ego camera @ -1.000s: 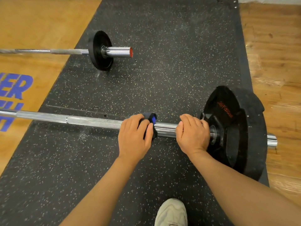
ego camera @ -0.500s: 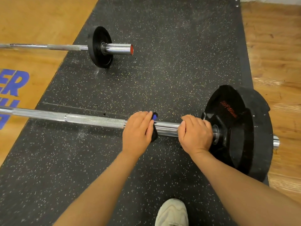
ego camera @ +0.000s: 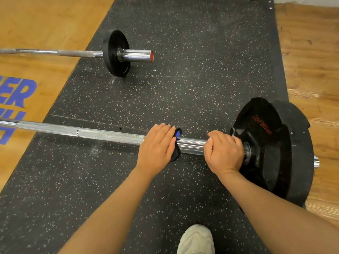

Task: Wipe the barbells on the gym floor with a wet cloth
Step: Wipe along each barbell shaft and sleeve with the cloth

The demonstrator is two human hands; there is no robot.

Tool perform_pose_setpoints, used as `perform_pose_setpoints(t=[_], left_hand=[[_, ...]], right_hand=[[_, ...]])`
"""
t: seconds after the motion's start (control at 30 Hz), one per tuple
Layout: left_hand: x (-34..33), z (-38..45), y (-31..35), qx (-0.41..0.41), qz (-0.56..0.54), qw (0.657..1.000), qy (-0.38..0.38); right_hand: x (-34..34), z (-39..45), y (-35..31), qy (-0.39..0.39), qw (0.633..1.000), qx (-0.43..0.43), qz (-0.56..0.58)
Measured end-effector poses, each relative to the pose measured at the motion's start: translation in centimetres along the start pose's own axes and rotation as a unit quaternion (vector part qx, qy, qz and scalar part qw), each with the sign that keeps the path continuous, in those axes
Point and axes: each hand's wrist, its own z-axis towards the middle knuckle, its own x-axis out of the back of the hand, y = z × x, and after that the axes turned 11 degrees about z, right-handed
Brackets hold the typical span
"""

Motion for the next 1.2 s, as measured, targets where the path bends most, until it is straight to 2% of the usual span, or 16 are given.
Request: perform_pose_setpoints(t=[0.03,0.1,0.13,0.17,0.23,0.33,0.47,0.57,0.67,0.8,0.87,0.93,1.1,1.2], left_hand=[[0.2,0.1,1.2,0.086,-0.03,0.996,-0.009],[0.6,1.2,3.0,0.294,-0.097,0.95,-0.036],[0.7,2.1,3.3,0.37,-0.117,0.921,-0.035],[0.6,2.7,3.2,0.403,-0.12,0.907,-0.028],[0.4,3.2,2.8,0.349,-0.091,0.932,-0.026],[0.1,2.8,2.3,0.195,-0.023,0.98,-0.044],[-0.1,-0.2,2.0,0.063,0.002,0.998,0.001],[0.4,-3.1,1.1,-0.033,0.016,0.999,0.021],[0.4,-2.6,0.9,-0.034,0.021,0.999,0.009],[-0.2,2.2,1.9,0.087,0.016,0.995,-0.037],[-0.3,2.5,2.2,0.116,0.004,0.993,-0.036],[-0.1,0.5,2.5,0.095,-0.003,0.995,-0.02],[0.1,-2.6,0.6,-0.035,0.023,0.999,0.015],[0.6,-1.0,0.6,-0.018,-0.002,1.0,-0.013]], right_hand=[[-0.1,-0.1,0.0,0.001,1.0,0.0,-0.001],[0.0,0.0,0.0,0.003,1.0,-0.001,0.002],[0.0,0.0,0.0,0.003,1.0,-0.002,0.005],[-0.1,-0.1,0.0,0.003,1.0,-0.002,0.005],[-0.1,-0.1,-0.1,0.003,1.0,-0.004,0.003],[-0.2,0.0,0.0,0.002,1.0,-0.006,0.003],[-0.1,-0.1,-0.1,0.008,1.0,-0.004,0.006],[-0.1,-0.2,-0.2,0.007,1.0,-0.005,0.007],[-0.1,-0.3,-0.1,0.009,1.0,-0.002,0.008],[-0.2,-0.2,0.0,0.002,1.0,-0.005,0.004],[-0.3,-0.1,0.0,-0.001,1.0,-0.004,0.006],[-0.2,-0.1,0.0,0.0,1.0,-0.003,0.007],[-0.1,-0.2,-0.2,0.015,1.0,-0.003,0.016],[-0.1,-0.1,-0.2,0.01,1.0,-0.004,0.015]])
